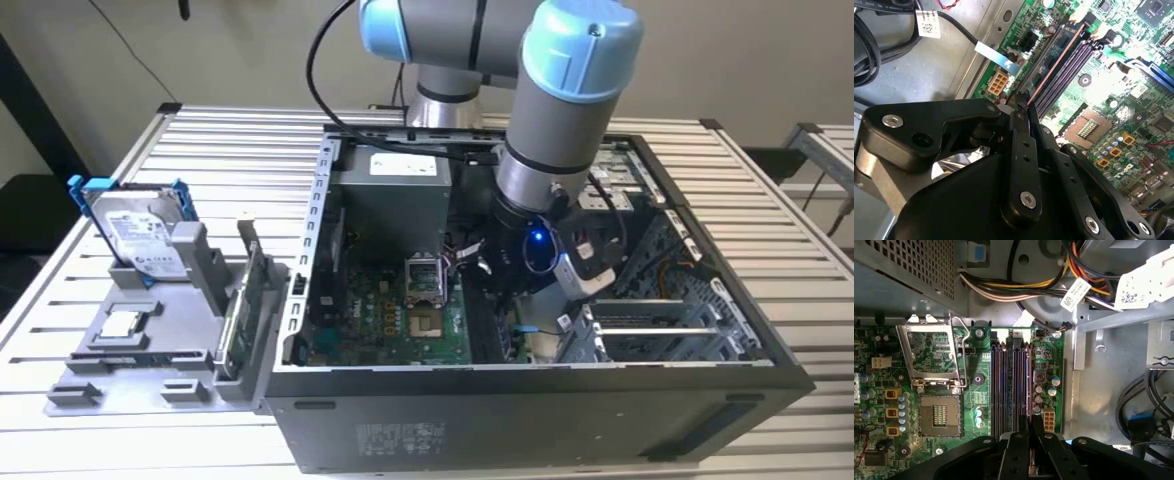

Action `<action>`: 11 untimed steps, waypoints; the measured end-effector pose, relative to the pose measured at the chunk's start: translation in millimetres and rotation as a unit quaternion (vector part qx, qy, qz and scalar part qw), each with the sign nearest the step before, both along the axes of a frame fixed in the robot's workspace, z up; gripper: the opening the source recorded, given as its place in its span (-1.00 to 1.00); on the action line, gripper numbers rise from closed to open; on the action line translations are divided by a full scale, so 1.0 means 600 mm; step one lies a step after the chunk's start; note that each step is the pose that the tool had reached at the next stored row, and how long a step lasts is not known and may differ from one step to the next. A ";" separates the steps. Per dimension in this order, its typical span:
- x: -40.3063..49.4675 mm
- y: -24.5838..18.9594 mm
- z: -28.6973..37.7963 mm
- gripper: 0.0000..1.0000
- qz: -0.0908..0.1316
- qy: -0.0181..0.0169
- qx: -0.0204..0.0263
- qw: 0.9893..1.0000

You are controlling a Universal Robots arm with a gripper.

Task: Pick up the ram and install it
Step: 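Insert the ram into the slot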

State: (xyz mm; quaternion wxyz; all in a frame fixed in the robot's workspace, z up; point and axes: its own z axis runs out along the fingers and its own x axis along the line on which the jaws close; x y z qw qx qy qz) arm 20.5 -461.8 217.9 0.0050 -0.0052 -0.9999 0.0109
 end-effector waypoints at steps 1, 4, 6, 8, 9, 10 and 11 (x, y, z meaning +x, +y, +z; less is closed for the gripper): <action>0.000 0.0000 0.000 -0.72 0.000 0.000 0.000 1.000; 0.000 0.0005 0.004 -0.72 0.000 0.000 0.001 1.000; 0.000 0.0001 0.007 -0.72 0.000 0.000 0.000 1.000; 0.000 0.0000 0.007 -0.72 0.000 0.000 0.000 1.000; 0.000 0.0000 0.007 -0.72 0.000 0.000 0.000 1.000; 0.000 0.0000 0.007 -0.72 0.000 0.000 0.000 1.000; 0.000 0.0000 0.006 -0.72 0.000 0.000 0.000 1.000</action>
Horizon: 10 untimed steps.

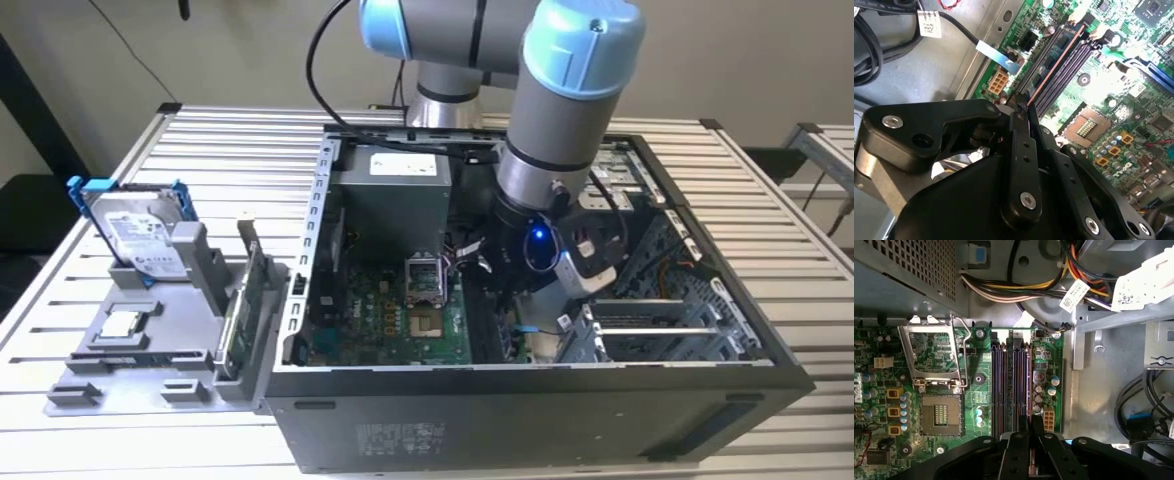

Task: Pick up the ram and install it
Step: 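Insert the ram into the slot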

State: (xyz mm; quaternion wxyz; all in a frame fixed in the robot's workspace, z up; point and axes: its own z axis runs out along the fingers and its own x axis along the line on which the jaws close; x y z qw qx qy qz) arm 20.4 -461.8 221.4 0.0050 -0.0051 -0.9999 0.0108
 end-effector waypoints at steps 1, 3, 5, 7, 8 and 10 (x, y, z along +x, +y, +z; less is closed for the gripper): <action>0.000 -0.0001 0.000 -0.72 0.000 0.000 0.000 1.000; 0.000 -0.0001 -0.001 -0.72 0.000 0.000 0.000 1.000; 0.000 0.0000 -0.002 -0.72 0.000 0.000 0.000 1.000; -0.001 0.0000 -0.002 -0.72 0.000 0.000 0.000 1.000; -0.001 0.0000 -0.002 -0.72 0.000 0.000 0.000 1.000; -0.002 0.0000 -0.003 -0.72 0.000 0.000 0.000 1.000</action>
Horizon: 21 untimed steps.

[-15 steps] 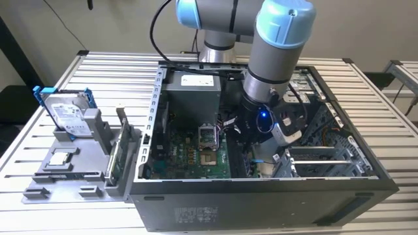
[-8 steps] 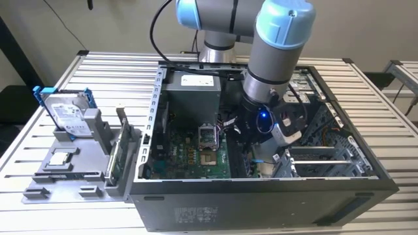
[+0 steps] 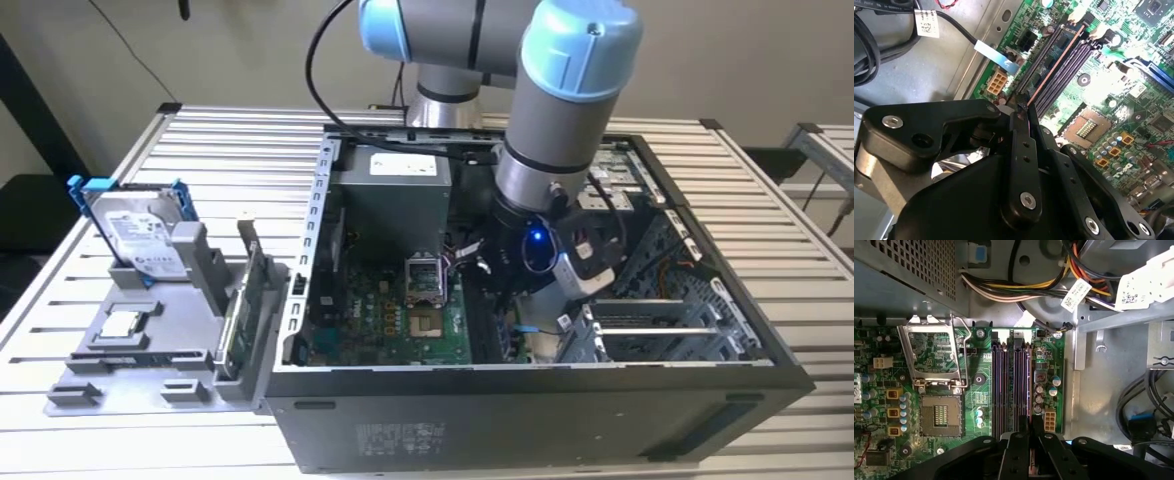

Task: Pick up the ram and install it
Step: 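Insert the ram into the slot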

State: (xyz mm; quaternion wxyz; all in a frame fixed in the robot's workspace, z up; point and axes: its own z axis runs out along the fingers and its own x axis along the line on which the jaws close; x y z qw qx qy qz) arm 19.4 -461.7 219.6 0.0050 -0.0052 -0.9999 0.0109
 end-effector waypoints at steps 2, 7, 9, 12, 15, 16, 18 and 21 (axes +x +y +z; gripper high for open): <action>0.000 0.0002 -0.001 -0.72 0.000 0.000 0.000 1.000; 0.000 0.0016 -0.004 -0.72 0.000 0.000 0.000 1.000; 0.000 0.0016 -0.004 -0.72 0.000 0.000 0.000 1.000; 0.000 0.0018 -0.004 -0.72 0.000 0.000 0.000 1.000; 0.000 0.0019 -0.004 -0.72 0.000 0.000 0.000 1.000; 0.000 0.0019 -0.004 -0.72 0.000 0.000 0.000 1.000; 0.000 0.0020 -0.004 -0.72 0.000 0.000 0.000 1.000; 0.000 0.0020 -0.004 -0.72 0.000 0.000 0.000 1.000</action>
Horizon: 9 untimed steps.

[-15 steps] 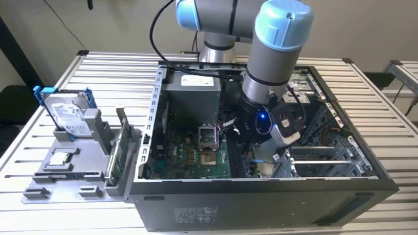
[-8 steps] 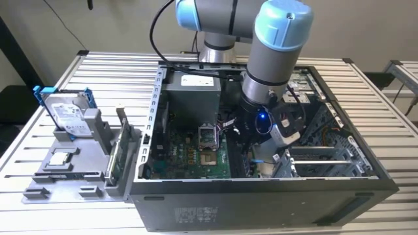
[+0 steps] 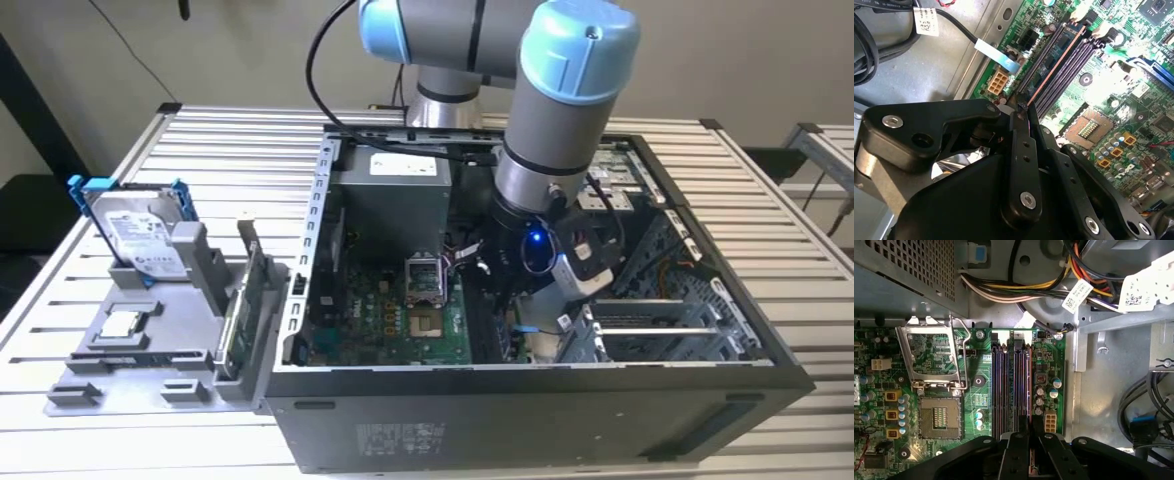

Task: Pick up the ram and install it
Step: 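Insert the ram into the slot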

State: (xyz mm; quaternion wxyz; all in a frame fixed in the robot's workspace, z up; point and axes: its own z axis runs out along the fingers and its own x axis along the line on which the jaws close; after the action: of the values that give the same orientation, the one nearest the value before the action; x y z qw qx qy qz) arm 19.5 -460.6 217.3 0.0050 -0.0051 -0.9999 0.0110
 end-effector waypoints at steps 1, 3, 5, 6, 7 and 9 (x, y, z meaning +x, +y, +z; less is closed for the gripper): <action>0.000 0.0000 0.000 -0.72 0.000 0.000 0.000 1.000; 0.000 0.0000 0.000 -0.72 0.000 0.000 0.000 1.000; -0.001 0.0000 0.000 -0.72 0.000 0.000 0.000 1.000; -0.001 0.0000 0.000 -0.72 0.000 0.000 0.000 1.000; -0.003 0.0000 0.000 -0.72 0.000 0.000 0.000 1.000; -0.005 0.0001 0.000 -0.72 0.000 0.000 0.000 1.000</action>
State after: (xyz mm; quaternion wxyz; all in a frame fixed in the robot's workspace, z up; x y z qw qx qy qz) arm 16.7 -460.5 217.2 0.0049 -0.0052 -0.9999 0.0110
